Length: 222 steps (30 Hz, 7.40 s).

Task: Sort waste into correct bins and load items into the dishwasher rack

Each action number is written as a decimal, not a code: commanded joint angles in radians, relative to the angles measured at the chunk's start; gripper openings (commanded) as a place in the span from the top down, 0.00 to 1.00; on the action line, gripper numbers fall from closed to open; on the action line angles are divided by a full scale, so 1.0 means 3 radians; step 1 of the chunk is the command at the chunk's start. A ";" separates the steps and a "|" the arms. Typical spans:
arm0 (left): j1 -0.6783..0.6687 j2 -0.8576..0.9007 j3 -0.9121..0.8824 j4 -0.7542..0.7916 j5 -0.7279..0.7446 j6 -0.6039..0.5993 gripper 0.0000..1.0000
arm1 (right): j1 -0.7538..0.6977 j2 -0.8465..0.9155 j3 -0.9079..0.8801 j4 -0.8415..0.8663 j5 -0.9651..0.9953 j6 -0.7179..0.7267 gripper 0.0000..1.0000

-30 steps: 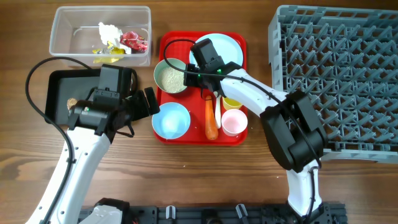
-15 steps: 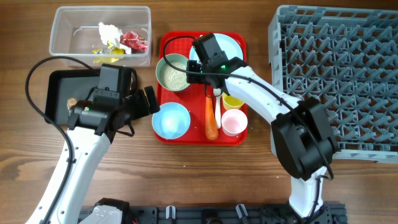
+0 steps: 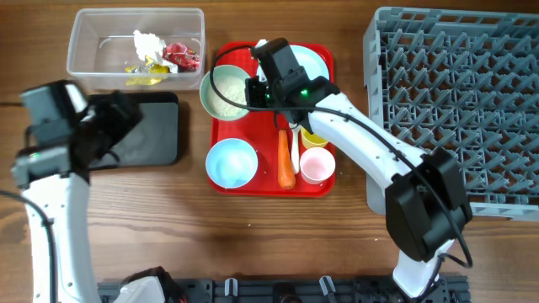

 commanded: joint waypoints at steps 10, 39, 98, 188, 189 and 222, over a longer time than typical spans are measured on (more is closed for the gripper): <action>0.0721 -0.0009 0.0056 0.0046 0.0320 0.0254 0.00 | 0.0458 -0.0072 0.0083 0.0367 0.0874 -0.0600 0.96; 0.1068 -0.0009 0.0056 -0.0067 0.0323 0.0251 0.00 | 0.1026 0.0820 0.0083 0.2749 0.1138 -0.1251 0.96; 0.1048 -0.0009 0.0055 -0.0217 0.0359 0.0239 0.00 | 0.1134 0.1467 0.0266 0.4737 0.0699 -0.3555 0.96; -0.1231 0.0153 0.0056 0.0292 0.0170 0.0707 0.00 | -0.0153 -0.1651 0.0331 -0.0702 0.1026 -0.0591 0.00; -0.1419 0.0234 0.0056 0.0315 0.0055 0.0707 0.00 | -0.0226 -0.1651 0.0331 -0.0782 0.1024 -0.0514 0.00; -0.2153 0.1556 0.0055 0.0871 -0.0755 0.0600 0.51 | -0.1044 -0.1589 0.0315 -0.1638 0.0525 -0.0407 0.14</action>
